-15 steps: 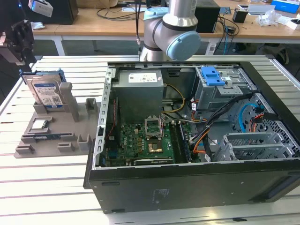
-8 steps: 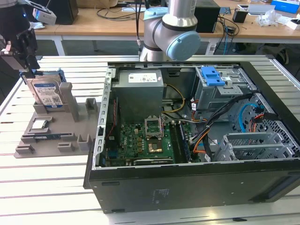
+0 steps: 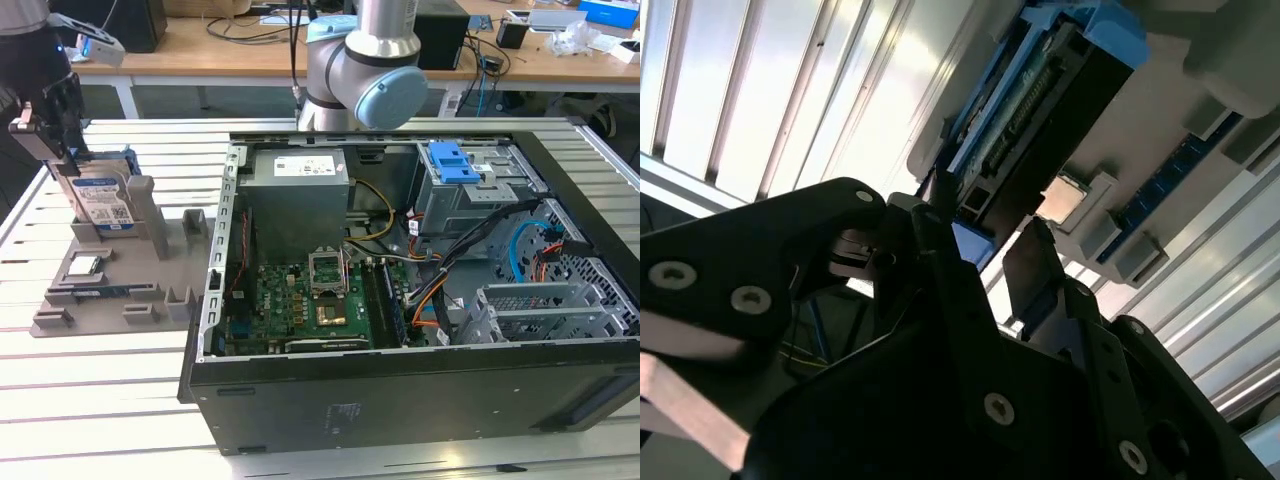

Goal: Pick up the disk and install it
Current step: 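Pick up the disk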

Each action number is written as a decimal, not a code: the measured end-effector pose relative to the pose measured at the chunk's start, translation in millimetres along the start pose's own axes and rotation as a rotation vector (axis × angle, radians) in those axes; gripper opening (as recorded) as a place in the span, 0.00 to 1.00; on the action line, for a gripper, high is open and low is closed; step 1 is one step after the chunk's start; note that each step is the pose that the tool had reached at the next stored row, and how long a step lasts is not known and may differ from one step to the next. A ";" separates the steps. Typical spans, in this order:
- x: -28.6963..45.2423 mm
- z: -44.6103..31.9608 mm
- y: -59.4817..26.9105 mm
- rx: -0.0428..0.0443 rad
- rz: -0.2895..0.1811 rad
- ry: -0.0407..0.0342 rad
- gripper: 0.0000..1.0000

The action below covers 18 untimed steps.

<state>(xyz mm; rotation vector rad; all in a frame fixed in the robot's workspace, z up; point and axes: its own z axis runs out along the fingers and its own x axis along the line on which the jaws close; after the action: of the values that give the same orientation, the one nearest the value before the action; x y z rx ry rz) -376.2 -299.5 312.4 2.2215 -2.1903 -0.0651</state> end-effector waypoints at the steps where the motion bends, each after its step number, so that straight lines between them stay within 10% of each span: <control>1: 0.0 2.6 -0.1 0.0001 0.000 0.0000 0.48; 18: 0.4 23.4 -1.0 -0.0003 0.000 0.0001 0.48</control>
<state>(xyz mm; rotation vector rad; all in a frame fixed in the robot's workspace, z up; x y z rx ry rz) -376.2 -299.5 289.0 2.2215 -2.1899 -0.0653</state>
